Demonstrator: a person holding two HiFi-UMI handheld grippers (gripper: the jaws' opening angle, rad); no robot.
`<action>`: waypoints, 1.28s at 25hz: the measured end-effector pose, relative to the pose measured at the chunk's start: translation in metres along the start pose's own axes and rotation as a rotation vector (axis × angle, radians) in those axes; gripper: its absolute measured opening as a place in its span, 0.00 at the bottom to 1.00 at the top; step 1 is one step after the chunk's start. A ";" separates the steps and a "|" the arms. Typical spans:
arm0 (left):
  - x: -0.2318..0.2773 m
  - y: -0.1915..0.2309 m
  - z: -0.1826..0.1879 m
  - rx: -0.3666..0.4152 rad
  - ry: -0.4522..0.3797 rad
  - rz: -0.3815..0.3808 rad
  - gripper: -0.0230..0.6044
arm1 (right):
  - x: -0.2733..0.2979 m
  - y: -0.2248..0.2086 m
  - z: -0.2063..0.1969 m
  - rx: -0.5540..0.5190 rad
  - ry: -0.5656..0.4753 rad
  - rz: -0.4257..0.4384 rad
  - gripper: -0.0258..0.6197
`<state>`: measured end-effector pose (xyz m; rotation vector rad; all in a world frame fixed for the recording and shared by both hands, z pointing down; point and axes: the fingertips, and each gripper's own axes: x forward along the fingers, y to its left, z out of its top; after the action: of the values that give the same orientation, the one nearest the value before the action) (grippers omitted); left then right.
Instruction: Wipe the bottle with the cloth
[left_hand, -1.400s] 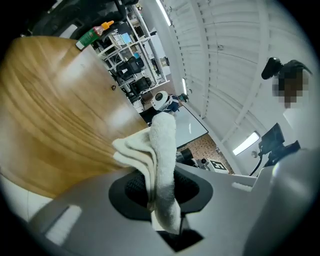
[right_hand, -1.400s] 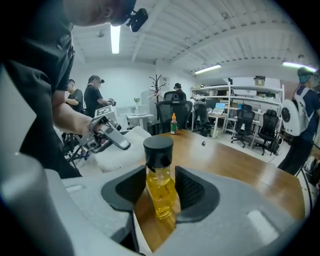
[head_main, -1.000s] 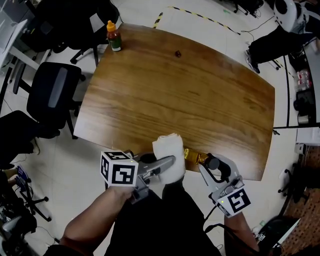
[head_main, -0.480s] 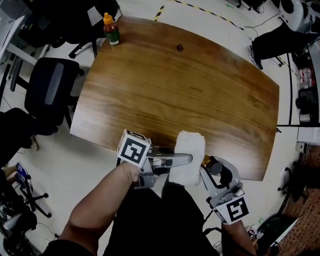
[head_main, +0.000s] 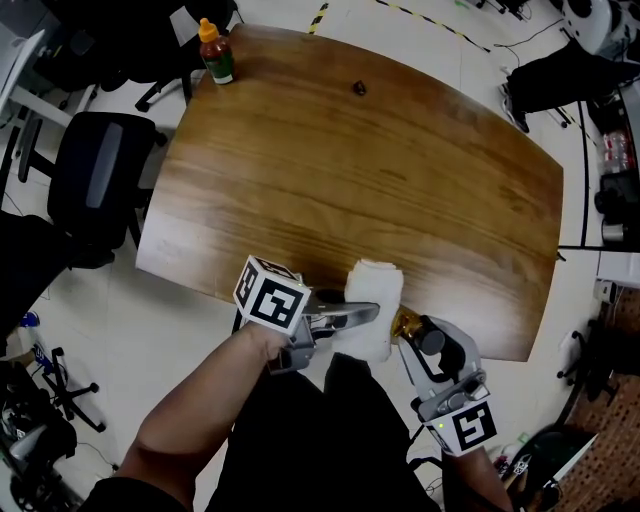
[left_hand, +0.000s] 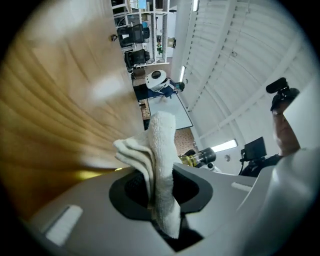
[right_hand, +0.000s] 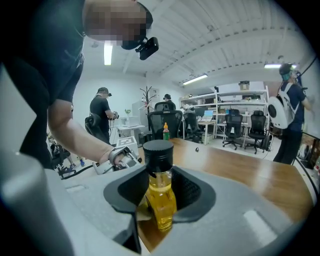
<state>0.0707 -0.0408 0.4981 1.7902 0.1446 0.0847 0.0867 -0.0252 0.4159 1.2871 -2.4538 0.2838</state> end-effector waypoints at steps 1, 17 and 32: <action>0.000 0.005 -0.001 0.012 0.004 0.041 0.20 | 0.001 0.001 0.001 0.013 -0.004 0.000 0.23; -0.003 0.066 -0.013 0.269 0.180 0.644 0.20 | 0.001 0.002 0.001 0.017 -0.006 -0.008 0.23; -0.016 -0.043 -0.082 0.383 0.204 0.170 0.20 | -0.001 -0.005 -0.004 0.029 0.005 -0.009 0.23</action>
<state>0.0418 0.0454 0.4748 2.1725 0.1622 0.3844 0.0920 -0.0261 0.4193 1.3071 -2.4474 0.3208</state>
